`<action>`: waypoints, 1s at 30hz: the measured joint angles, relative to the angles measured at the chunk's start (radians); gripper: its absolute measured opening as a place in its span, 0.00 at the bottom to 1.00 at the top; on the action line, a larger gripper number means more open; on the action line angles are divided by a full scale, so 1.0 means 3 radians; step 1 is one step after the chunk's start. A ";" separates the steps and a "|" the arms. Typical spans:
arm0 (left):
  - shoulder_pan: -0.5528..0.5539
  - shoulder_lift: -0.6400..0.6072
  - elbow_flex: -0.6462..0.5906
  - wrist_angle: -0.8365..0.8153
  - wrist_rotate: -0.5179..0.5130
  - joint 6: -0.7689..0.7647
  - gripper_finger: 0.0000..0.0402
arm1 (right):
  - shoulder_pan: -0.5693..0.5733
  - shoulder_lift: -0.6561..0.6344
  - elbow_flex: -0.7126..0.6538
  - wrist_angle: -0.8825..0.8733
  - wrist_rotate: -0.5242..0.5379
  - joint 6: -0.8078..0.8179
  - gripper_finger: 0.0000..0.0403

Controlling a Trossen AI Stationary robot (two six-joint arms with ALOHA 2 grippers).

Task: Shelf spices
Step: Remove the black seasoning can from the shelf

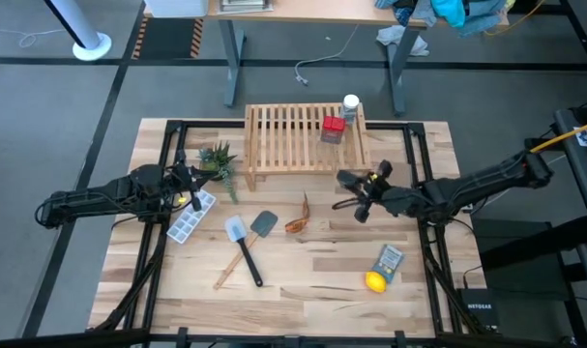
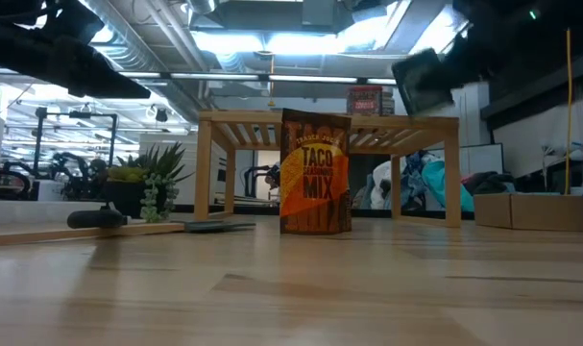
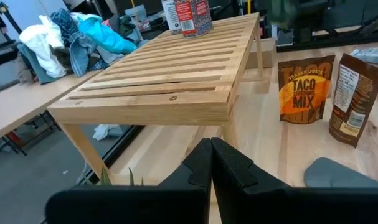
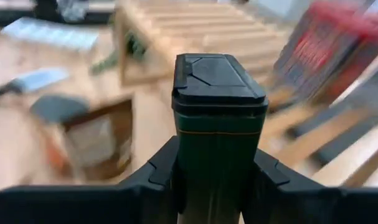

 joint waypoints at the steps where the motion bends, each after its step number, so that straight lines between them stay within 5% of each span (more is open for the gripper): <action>1: 0.0000 0.0000 0.0000 0.0003 -0.0006 -0.0018 0.01 | -0.0018 -0.0024 -0.0101 0.0065 -0.0160 0.0068 0.28; 9: 0.0001 0.0000 0.0000 0.0009 -0.0023 -0.0295 0.01 | -0.0063 -0.0169 -0.0920 0.1198 -0.0814 0.0440 0.28; 17: 0.0000 0.0000 0.0000 0.0032 -0.0023 -0.0369 0.01 | -0.0061 0.0038 -0.1835 0.3117 -0.0888 0.0692 0.28; 23: 0.0000 -0.0001 0.0001 0.0026 -0.0023 -0.0549 0.00 | -0.0063 0.0444 -0.1762 0.3246 -0.0816 0.0654 0.28; 30: 0.0001 -0.0001 0.0001 0.0031 -0.0023 -0.0557 0.01 | -0.0063 0.1099 -0.1658 0.4039 -0.0916 0.0389 0.28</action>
